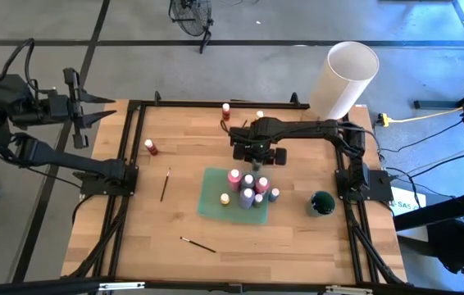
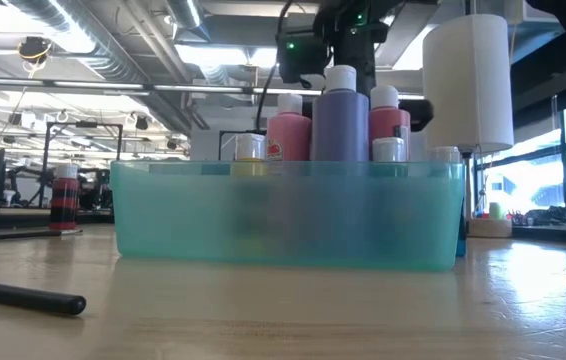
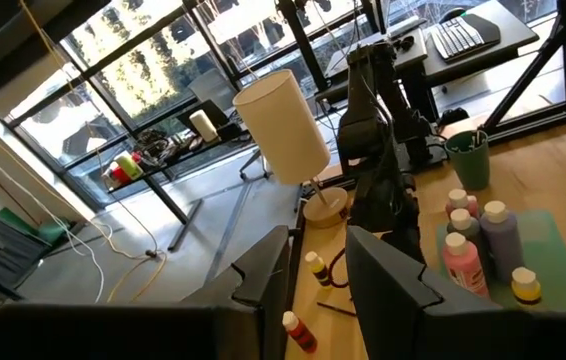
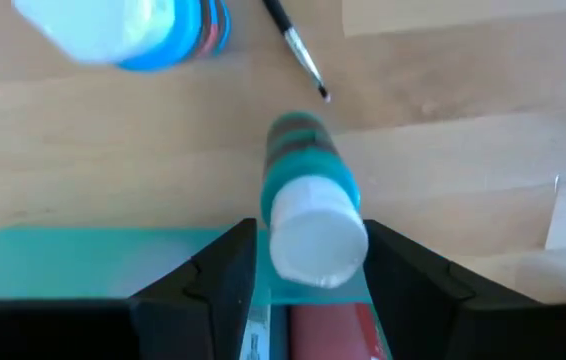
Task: Pick & Place Paint Supplies
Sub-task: Put the green paint bottle into the light green bin
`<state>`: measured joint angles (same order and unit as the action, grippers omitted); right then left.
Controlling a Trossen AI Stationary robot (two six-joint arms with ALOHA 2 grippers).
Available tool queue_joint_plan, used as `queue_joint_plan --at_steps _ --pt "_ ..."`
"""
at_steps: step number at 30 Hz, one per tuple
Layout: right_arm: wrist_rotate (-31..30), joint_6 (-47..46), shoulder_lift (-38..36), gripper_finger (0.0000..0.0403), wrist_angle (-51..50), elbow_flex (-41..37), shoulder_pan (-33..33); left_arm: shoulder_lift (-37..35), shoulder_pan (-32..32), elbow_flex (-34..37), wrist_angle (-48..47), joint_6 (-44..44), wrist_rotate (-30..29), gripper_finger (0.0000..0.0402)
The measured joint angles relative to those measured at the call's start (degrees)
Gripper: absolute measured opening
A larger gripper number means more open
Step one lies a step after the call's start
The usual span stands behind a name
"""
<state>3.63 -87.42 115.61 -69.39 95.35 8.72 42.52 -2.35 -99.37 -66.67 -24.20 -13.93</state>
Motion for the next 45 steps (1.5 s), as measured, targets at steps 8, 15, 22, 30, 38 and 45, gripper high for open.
queue_joint_plan --at_steps 8,15,22,30,38,45 --pt "-0.8 0.5 0.0 0.0183 0.2 0.0 1.0 0.1 0.0 0.0 0.1 -0.6 -1.0 0.0098" --pt "0.2 0.9 0.0 0.018 1.5 0.0 1.1 0.1 0.0 0.0 0.2 -2.1 -1.0 0.0098" --pt "0.2 -0.1 0.0 0.0149 1.4 0.0 1.1 -0.2 0.0 0.0 0.0 -3.1 -1.0 0.0098" --pt "0.1 -0.2 0.0 0.0126 1.4 0.0 1.1 -1.5 0.0 0.0 -1.5 -2.9 -1.6 0.0098" --pt "0.9 0.6 0.0 0.0126 1.2 0.0 1.1 -3.5 0.0 0.0 -5.5 -0.5 -1.9 0.0098" --pt "0.9 4.4 0.0 0.0125 0.4 0.0 1.1 -5.5 0.0 0.0 -8.6 1.8 -2.1 0.0098"
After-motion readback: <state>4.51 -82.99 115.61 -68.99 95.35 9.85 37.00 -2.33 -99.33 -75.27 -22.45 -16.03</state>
